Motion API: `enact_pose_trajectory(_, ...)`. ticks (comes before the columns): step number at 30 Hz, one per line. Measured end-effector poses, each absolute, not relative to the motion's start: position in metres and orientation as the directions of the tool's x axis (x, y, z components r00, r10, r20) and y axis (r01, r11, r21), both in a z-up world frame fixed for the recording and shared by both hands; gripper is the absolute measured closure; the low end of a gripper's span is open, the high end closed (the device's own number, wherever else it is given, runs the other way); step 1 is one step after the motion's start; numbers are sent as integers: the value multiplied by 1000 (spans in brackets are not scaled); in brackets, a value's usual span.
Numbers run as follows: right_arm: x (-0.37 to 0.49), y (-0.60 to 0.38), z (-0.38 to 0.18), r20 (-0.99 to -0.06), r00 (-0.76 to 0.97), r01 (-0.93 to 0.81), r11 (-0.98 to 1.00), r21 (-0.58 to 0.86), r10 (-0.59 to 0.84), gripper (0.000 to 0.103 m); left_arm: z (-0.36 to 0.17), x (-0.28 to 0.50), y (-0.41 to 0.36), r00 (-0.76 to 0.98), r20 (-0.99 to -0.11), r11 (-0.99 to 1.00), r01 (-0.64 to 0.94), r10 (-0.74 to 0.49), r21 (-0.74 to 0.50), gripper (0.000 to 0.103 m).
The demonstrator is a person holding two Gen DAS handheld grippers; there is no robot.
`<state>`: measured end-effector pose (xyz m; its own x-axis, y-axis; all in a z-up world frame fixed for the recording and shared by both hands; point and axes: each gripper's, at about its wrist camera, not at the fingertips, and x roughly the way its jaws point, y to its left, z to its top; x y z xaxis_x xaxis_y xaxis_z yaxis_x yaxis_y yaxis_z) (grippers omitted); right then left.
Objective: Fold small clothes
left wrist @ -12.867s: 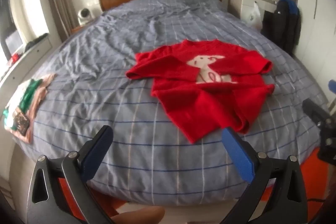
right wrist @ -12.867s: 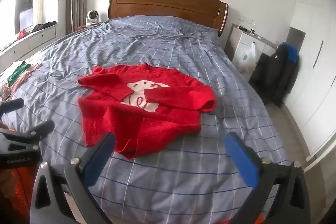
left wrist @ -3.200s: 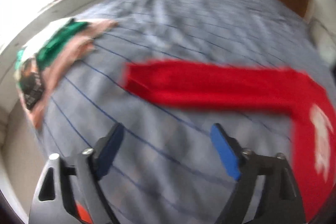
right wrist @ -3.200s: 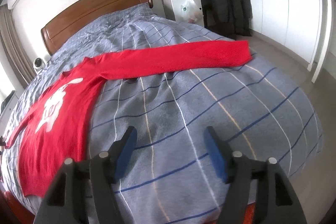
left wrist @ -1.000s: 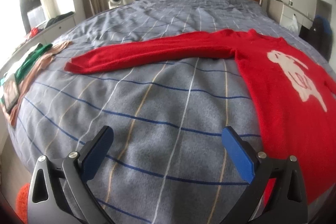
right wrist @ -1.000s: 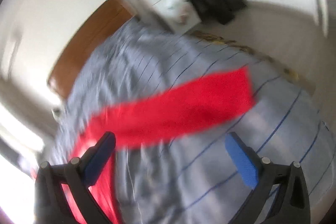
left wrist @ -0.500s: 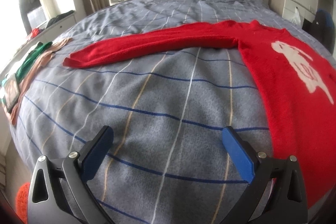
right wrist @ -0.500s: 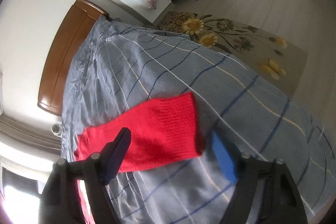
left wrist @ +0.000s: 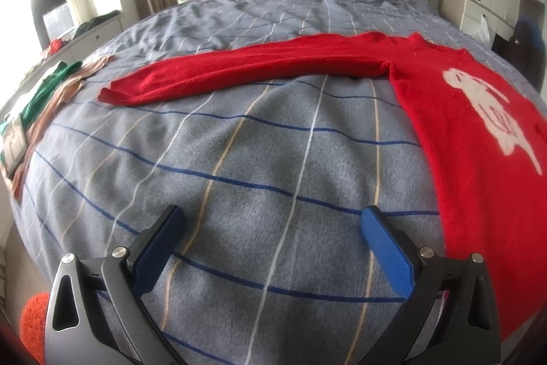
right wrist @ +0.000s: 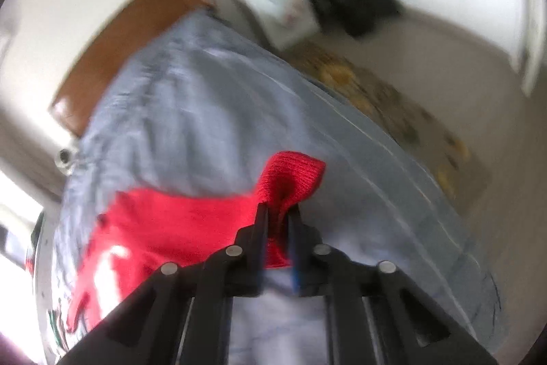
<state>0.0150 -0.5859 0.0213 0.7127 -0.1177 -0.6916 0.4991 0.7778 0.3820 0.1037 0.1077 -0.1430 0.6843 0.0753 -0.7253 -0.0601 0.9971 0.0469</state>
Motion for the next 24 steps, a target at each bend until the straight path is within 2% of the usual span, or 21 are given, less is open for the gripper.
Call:
enact_pose_trajectory(3,65,-515,75,-629,777,315,874,369,-15,92,-143,105,111,681,-730,998,-61,63,28,0)
enact_pose_trajectory(5,97,-472,91,-622,781,218,910,351,52,92,-143,104,112,678,-733,998,-60,52,16,0)
enact_pose_trajectory(10,172,-363,78,-650,738,47,946,319,182,92,-143,103,111,680,-732,998,-51,50,21,0)
enact_pose_trajectory(12,199,-322,52,-670,693,-13,934,357,266,82,-143,103,111,680,-731,999,-50,51,23,0)
enact_pose_trajectory(13,215,-309,33,-678,656,-38,911,411,333,53,-143,103,111,680,-731,999,-49,50,23,0)
enact_pose_trajectory(14,221,-299,19,-685,622,-41,889,456,380,10,-143,103,111,680,-732,999,-49,49,22,0)
enact_pose_trajectory(15,224,-289,3,-673,604,-42,860,509,427,2,-143,103,112,680,-732,999,-49,49,21,0)
enact_pose_trajectory(19,214,-286,-28,-636,582,-31,795,605,507,2,-143,103,112,680,-732,999,-50,49,21,0)
enact_pose_trajectory(24,179,-323,-42,-706,610,45,874,484,360,2,-144,101,110,680,-731,998,-55,60,31,0)
